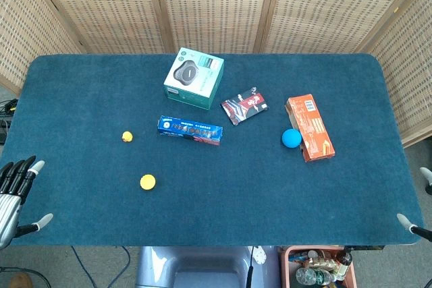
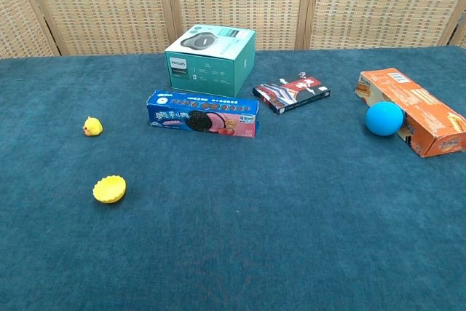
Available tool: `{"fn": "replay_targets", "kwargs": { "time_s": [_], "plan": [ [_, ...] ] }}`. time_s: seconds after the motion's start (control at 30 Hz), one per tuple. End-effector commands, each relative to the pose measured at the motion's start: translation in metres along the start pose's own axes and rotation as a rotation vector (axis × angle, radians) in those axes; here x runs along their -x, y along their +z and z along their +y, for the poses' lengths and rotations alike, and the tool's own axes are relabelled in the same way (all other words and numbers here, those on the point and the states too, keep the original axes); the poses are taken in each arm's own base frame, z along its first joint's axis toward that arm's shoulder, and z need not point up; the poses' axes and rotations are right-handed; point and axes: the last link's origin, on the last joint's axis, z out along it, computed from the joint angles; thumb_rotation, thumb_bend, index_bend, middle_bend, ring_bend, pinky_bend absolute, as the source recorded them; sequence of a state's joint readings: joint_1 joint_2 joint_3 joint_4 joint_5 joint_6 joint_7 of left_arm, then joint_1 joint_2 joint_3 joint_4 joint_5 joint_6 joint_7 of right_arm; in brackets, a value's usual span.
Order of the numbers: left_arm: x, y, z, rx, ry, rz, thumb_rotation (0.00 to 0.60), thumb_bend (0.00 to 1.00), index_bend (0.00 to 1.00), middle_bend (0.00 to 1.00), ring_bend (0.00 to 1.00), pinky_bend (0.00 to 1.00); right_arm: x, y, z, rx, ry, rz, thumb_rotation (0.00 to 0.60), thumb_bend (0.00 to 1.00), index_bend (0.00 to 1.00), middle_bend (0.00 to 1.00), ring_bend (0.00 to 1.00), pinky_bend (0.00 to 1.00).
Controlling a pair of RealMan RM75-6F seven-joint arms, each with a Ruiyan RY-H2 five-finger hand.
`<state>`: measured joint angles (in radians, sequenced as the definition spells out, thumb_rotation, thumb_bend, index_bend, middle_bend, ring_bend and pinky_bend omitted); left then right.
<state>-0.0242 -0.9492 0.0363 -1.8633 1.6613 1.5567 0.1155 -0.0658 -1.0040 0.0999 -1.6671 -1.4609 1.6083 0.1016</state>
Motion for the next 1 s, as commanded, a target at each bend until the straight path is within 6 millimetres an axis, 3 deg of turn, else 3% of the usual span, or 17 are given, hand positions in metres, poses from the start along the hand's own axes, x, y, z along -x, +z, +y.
{"fn": "replay_targets", "kwargs": {
  "time_s": [0.03, 0.27, 0.43, 0.6, 0.7, 0.9, 1.0],
  "plan": [
    [0.001, 0.0, 0.0, 0.0, -0.005, -0.01, 0.6, 0.0, 0.0, 0.0, 0.0, 0.0, 0.0, 0.0, 0.0, 0.002, -0.002, 0.003, 0.6, 0.0, 0.0, 0.0, 0.0, 0.0],
    [0.007, 0.02, -0.004, -0.007, -0.009, -0.051, 0.6, 0.0, 0.0, 0.0, 0.0, 0.0, 0.001, 0.003, 0.003, 0.012, 0.003, 0.002, 0.6, 0.0, 0.0, 0.0, 0.0, 0.0],
    [0.018, 0.071, 0.001, -0.007, -0.031, -0.102, 0.6, 0.0, 0.0, 0.0, 0.0, 0.0, 0.004, 0.011, 0.007, 0.035, -0.01, -0.003, 0.6, 0.0, 0.0, 0.0, 0.0, 0.0],
    [0.03, 0.143, 0.023, 0.059, -0.017, -0.138, 0.6, 0.0, 0.0, 0.0, 0.0, 0.0, 0.01, 0.022, 0.011, 0.068, -0.019, -0.012, 0.6, 0.0, 0.0, 0.0, 0.0, 0.0],
    [0.044, 0.176, 0.034, 0.072, 0.011, -0.181, 0.6, 0.04, 0.0, 0.0, 0.0, 0.0, 0.013, 0.025, 0.013, 0.083, -0.025, -0.024, 0.6, 0.0, 0.0, 0.0, 0.0, 0.0],
    [0.067, 0.221, 0.048, 0.055, 0.037, -0.239, 0.6, 0.14, 0.22, 0.0, 0.0, 0.0, 0.015, 0.03, 0.014, 0.099, -0.034, -0.033, 0.6, 0.0, 0.0, 0.0, 0.0, 0.0],
    [0.083, 0.246, 0.052, 0.029, 0.066, -0.268, 0.6, 0.18, 0.25, 0.0, 0.0, 0.0, 0.016, 0.031, 0.018, 0.123, -0.043, -0.032, 0.6, 0.0, 0.0, 0.0, 0.0, 0.0]
  ]
}}
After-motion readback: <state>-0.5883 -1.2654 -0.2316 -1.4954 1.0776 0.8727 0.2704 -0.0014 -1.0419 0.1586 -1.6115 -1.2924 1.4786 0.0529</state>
